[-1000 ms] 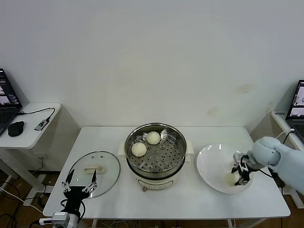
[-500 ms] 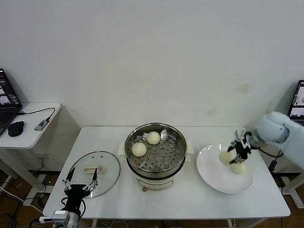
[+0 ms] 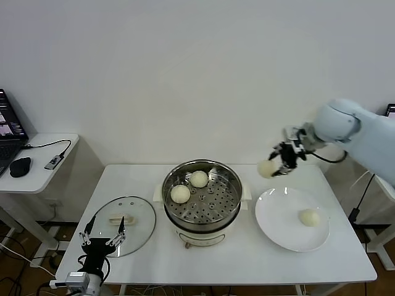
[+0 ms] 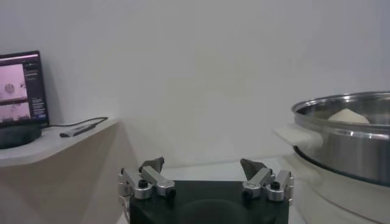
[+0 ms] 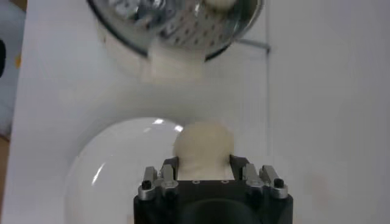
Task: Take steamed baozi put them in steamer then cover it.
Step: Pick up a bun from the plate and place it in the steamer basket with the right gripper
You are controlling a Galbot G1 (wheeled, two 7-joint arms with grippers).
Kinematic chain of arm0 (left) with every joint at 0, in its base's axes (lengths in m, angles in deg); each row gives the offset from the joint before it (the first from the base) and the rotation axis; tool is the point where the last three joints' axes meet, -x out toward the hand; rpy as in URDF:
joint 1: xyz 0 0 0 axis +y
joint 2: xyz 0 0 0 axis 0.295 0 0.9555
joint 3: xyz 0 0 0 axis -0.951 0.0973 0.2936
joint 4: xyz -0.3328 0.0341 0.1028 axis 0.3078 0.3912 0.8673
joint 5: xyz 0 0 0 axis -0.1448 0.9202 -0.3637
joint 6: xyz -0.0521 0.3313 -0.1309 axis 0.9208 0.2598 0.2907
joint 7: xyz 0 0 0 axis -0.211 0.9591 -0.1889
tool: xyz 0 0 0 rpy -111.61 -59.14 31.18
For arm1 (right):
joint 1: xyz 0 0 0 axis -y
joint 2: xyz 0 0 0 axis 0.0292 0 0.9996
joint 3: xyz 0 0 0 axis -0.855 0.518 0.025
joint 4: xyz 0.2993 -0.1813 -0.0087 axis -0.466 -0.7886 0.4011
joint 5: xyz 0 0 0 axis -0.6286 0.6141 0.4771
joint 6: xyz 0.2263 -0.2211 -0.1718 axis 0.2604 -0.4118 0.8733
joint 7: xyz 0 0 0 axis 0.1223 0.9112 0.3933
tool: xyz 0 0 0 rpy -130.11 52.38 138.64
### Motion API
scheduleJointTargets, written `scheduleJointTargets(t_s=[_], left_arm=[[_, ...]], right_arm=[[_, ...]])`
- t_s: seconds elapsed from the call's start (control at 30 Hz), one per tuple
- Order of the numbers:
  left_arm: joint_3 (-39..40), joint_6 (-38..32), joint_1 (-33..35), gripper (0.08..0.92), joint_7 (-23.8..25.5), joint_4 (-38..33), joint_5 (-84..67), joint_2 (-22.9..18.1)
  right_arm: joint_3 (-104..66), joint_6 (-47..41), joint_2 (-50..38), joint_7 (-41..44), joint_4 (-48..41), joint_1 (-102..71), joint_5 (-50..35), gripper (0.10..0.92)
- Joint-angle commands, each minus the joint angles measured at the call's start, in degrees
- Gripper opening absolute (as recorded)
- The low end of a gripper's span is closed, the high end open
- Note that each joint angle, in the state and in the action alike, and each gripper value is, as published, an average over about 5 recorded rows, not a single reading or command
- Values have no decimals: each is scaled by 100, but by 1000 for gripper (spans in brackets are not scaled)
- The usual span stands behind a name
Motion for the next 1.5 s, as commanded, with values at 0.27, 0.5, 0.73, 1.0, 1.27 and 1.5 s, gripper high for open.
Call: scheduleJointTargets(t_s=[0.27, 0.5, 0.73, 1.0, 1.27, 1.5], left_arm=[[-73, 5, 26, 823, -11, -14, 32, -100], [-157, -8, 47, 823, -10, -4, 30, -98], [-176, -5, 41, 823, -13, -20, 30, -112], [-173, -7, 46, 823, -11, -22, 32, -128], [-169, -11, 52, 823, -13, -34, 31, -164], [-168, -19, 57, 823, -17, -31, 29, -196]], right_arm=[[882, 967, 1980, -299, -58, 163, -311, 551], [1090, 1801, 2236, -264, -149, 7, 116, 553], [1285, 2647, 2311, -291, -205, -122, 722, 559], [1323, 3398, 2414, -401, -343, -182, 1199, 567], [1416, 3679, 2488, -373, -308, -118, 1155, 572], [1483, 3800, 2523, -258, -318, -36, 1123, 587]])
